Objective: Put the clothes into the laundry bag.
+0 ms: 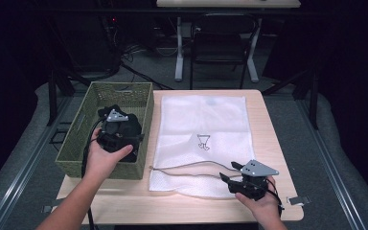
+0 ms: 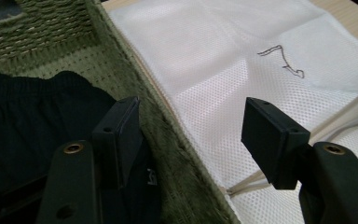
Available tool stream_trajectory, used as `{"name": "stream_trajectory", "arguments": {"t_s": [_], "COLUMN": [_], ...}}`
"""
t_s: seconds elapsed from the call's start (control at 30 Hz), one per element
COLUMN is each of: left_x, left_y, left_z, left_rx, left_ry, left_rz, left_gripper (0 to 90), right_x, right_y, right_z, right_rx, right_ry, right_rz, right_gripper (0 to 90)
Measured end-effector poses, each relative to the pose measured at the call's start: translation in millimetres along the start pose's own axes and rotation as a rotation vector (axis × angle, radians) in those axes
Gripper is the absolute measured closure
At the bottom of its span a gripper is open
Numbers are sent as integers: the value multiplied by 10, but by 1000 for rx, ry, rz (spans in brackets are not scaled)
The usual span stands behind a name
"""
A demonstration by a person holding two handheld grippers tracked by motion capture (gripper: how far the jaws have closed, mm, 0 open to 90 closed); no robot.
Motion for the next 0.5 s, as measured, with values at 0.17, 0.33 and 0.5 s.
{"name": "stream_trajectory", "arguments": {"t_s": [0.17, 0.33, 0.5], "left_x": [-91, -209, -291], "left_y": [25, 54, 91], "left_z": [45, 79, 91], "left_rx": [-27, -40, -55], "left_ry": [-30, -61, -72], "left_rz": [1, 20, 43], "left_gripper": [377, 376, 376], "right_x": [-2, 2, -1], "right_y": [1, 3, 5], "right_z": [-3, -4, -7], "right_rx": [-1, -1, -3], "right_ry": [0, 1, 3], "right_rz": [1, 2, 3], "right_gripper": [397, 398, 398]}}
Point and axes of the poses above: each handheld gripper's, and its own axes: y roughly forward along the jaws, z roughly out of its top, x roughly to its right, the point moved 8 cm from there along y, roughly forward along the jaws, and after that the axes turned 2 degrees about -z, right-handed, at the moved point
